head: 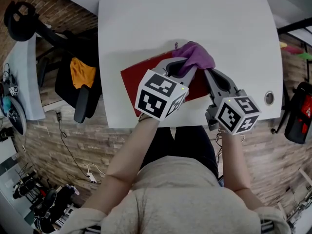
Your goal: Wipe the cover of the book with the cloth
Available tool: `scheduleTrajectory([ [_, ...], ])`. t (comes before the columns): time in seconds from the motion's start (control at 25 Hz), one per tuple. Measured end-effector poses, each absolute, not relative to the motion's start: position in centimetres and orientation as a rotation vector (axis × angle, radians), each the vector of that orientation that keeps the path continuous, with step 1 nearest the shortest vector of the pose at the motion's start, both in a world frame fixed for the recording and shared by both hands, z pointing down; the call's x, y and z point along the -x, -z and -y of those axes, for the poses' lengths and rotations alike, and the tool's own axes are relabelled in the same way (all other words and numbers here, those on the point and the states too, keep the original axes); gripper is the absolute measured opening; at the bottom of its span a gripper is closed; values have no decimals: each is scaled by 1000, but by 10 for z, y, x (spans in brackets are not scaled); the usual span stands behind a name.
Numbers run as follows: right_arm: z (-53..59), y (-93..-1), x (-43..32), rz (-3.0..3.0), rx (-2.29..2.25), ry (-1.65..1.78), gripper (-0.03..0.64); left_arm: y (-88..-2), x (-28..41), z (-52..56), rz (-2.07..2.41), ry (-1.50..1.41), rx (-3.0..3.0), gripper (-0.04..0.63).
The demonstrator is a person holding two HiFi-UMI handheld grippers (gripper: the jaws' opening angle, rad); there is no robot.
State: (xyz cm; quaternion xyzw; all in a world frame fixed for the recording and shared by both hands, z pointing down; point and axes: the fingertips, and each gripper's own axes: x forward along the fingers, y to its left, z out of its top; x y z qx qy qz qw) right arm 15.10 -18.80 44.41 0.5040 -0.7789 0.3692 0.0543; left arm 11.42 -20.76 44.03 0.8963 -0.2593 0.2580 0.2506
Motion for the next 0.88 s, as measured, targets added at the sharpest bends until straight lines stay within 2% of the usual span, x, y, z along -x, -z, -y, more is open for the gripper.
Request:
scheduleTrajectory([
  [0.88,187,-436,-132,2263,-1586,-955,23,-440,-59,200,703,-733,-2426,80],
])
